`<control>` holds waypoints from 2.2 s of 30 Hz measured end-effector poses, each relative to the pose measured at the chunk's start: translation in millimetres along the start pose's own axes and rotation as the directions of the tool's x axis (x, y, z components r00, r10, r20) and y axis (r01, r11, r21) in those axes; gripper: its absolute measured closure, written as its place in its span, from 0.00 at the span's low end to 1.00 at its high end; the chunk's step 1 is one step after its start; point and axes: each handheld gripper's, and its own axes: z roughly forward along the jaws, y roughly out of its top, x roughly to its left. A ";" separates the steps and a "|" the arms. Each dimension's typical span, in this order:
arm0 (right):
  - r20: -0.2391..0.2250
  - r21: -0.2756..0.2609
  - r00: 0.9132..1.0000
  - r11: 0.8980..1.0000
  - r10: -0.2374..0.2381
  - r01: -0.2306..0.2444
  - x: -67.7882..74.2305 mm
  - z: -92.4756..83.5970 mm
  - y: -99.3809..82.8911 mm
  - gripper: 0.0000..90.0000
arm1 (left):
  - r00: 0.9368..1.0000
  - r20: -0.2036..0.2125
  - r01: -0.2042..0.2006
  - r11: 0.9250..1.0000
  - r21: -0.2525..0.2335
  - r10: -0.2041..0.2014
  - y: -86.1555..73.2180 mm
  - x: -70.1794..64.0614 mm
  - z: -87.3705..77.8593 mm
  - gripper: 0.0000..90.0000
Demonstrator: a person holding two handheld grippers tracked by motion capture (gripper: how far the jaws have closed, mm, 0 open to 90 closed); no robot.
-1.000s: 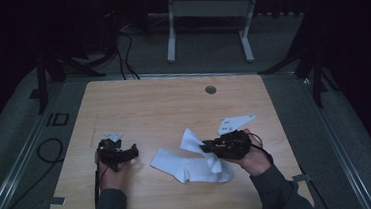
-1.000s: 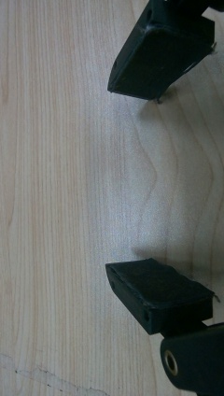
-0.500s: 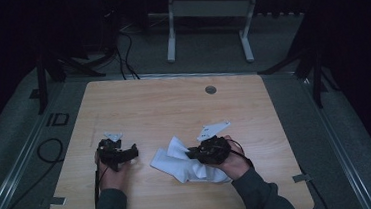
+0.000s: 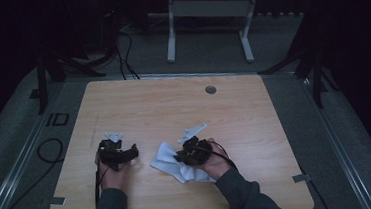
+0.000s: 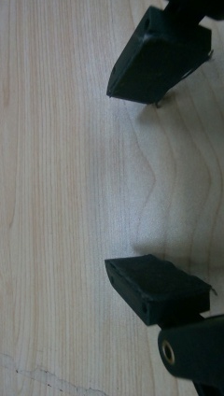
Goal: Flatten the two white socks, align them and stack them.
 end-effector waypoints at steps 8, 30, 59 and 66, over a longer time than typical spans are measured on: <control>0.000 0.029 1.000 0.999 0.019 -0.019 3.5 18.3 1.2 0.91 | 1.000 0.000 0.002 1.000 -0.004 -0.002 -2.2 -2.7 -5.2 0.32; 0.014 0.061 0.998 0.996 0.068 -0.069 1.6 37.8 -4.4 0.84 | 0.965 0.197 -0.174 0.985 -0.010 0.172 -3.1 -36.0 -29.9 0.94; 0.017 0.061 0.998 0.996 0.064 -0.065 2.5 38.3 -7.4 0.69 | 0.886 0.380 -0.280 0.960 -0.014 0.264 -7.2 -71.5 -31.6 0.99; 0.050 -0.007 0.997 0.998 0.061 -0.061 -3.0 5.1 -5.3 0.67 | 0.887 0.373 -0.289 0.957 -0.011 0.272 -7.1 -72.4 -31.7 1.00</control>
